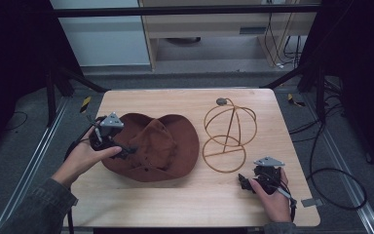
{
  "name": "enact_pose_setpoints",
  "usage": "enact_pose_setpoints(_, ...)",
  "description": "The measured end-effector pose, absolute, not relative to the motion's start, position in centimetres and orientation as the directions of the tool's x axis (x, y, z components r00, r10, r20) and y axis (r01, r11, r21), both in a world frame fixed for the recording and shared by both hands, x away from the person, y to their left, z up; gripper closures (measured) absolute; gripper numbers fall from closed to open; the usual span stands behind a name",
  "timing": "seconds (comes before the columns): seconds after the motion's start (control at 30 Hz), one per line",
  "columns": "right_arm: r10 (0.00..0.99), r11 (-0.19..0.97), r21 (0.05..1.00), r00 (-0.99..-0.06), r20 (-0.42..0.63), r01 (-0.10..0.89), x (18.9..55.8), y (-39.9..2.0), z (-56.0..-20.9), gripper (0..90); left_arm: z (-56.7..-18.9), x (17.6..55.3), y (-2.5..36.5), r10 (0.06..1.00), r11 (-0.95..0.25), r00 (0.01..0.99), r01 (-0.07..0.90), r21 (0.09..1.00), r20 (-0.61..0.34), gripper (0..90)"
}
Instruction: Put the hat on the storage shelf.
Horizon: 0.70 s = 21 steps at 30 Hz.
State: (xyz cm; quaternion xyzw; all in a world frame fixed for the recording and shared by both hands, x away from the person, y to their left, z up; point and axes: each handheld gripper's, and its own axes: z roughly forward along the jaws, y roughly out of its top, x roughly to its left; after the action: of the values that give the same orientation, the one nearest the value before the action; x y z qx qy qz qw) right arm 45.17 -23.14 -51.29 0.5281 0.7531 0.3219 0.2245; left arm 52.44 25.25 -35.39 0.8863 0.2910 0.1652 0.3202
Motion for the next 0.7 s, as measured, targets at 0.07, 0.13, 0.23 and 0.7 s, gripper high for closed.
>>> enact_pose_setpoints(0.07,0.94,0.238,0.723,-0.342,-0.002,0.649,45.2,-23.2,-51.3,0.4,-34.7,52.9,24.8,0.619,-0.63,0.777,0.405,0.663,0.114,3.8)
enact_pose_setpoints(0.13,0.94,0.237,0.722,-0.342,0.0,0.65,45.2,-23.1,-51.3,0.4,-34.2,53.3,24.4,0.61,-0.642,0.783,0.398,0.655,0.122,3.6)
enact_pose_setpoints(0.23,0.94,0.237,0.722,-0.342,0.0,0.65,45.2,-23.2,-51.3,0.4,-33.5,53.9,23.6,0.594,-0.665,0.791,0.379,0.643,0.149,3.7)
enact_pose_setpoints(0.7,0.94,0.239,0.722,-0.342,-0.003,0.649,45.2,-23.2,-51.3,0.4,-33.8,55.9,19.6,0.553,-0.734,0.816,0.381,0.563,0.167,4.3)
